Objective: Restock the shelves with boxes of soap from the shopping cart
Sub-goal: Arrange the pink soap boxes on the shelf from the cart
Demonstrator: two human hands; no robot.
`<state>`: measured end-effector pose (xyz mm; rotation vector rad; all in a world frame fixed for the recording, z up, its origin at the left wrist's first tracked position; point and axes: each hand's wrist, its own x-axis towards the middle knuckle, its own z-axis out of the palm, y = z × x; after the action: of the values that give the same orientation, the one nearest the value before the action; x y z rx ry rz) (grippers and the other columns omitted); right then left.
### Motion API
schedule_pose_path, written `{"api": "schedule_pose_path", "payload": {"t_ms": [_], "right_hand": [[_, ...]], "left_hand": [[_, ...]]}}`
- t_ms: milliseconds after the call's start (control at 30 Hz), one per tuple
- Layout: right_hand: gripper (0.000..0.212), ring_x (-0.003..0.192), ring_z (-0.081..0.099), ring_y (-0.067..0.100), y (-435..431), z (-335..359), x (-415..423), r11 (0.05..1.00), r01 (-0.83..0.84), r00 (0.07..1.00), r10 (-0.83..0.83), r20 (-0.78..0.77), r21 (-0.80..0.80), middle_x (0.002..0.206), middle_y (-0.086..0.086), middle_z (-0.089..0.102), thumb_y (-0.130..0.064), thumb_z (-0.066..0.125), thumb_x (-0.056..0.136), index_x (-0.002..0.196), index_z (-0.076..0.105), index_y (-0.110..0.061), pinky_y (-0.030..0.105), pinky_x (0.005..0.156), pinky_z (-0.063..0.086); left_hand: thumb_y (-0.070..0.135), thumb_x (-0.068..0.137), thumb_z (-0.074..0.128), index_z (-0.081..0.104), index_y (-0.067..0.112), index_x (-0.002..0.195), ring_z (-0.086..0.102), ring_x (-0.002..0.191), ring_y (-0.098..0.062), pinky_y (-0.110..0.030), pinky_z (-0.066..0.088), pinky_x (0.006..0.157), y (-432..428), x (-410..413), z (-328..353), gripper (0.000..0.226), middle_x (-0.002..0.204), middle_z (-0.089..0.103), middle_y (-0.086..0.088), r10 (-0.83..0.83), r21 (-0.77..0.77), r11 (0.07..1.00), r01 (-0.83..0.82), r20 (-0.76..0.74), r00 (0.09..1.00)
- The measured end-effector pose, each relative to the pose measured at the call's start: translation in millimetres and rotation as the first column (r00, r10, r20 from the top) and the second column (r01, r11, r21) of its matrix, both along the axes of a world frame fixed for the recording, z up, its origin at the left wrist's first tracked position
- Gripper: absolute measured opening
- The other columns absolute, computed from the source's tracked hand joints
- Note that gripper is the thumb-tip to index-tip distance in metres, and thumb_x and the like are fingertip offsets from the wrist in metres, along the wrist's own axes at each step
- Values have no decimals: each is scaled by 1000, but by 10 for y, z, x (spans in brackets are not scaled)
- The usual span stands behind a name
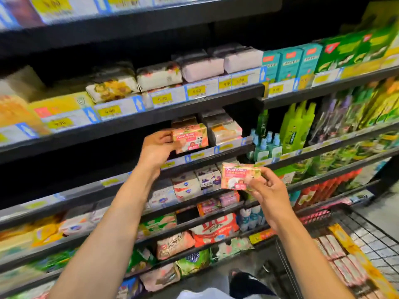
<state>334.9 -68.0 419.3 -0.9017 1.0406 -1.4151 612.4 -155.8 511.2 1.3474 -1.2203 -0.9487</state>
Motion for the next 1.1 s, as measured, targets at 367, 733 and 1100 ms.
{"api": "schedule_pose_path", "payload": {"t_ms": [367, 733, 1100], "right_hand": [[28, 86, 73, 11, -443, -134, -4, 999, -31, 1000, 31, -5, -41, 82, -10, 76, 0, 70, 92, 111, 65, -19, 19, 71, 57], [33, 101, 75, 24, -633, -165, 63, 995, -75, 995, 71, -66, -61, 104, 5, 78, -3, 73, 90, 120, 65, -12, 25, 75, 59], [30, 106, 73, 26, -717, -162, 183, 994, -83, 993, 76, -91, -78, 112, 6, 76, -7, 75, 90, 117, 68, -18, 37, 86, 59]], "left_hand": [[5, 75, 84, 70, 19, 110, 63, 85, -7, -17, 49, 73, -671, 165, -239, 41, 101, 69, 3, 38, 30, 998, -55, 415, 909], [25, 77, 85, 60, 25, 111, 63, 100, -21, -31, 52, 85, -812, 208, -277, 42, 114, 65, -1, 101, -95, 995, -42, 797, 595], [31, 80, 82, 50, 23, 99, 55, 116, -27, -38, 49, 92, -874, 136, -184, 38, 127, 56, -5, 93, -110, 994, 7, 872, 480]]}}
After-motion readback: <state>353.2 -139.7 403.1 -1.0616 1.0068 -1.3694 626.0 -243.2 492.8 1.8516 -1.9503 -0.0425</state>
